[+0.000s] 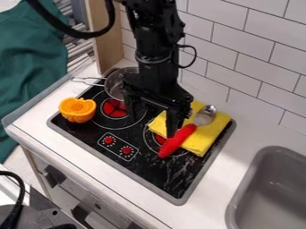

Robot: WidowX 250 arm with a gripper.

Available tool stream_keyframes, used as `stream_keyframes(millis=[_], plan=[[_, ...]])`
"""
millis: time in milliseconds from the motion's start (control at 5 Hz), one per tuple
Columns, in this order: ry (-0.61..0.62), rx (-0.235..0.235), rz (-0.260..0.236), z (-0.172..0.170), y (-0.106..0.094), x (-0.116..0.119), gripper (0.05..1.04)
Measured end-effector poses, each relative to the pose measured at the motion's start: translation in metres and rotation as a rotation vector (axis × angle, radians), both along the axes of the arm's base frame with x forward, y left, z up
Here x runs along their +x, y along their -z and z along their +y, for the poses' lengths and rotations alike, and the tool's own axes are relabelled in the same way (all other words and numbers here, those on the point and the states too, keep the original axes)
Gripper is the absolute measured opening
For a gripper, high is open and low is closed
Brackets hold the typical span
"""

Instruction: Moved the metal pot below the red spoon

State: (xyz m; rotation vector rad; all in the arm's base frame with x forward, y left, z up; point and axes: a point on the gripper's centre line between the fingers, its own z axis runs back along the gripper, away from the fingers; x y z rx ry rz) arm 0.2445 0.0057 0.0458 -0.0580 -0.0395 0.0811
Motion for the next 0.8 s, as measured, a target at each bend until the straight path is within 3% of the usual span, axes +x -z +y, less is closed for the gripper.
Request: stream_keyframes(millis=[200, 400, 800], plan=[[0.003, -0.002, 0.029, 0.000, 0.007, -0.004, 1.001], [0.019, 0.023, 0.006, 0.004, 0.012, 0.003, 1.001], [0.000, -0.007, -0.080, 0.029, 0.019, 0.042, 1.001]])
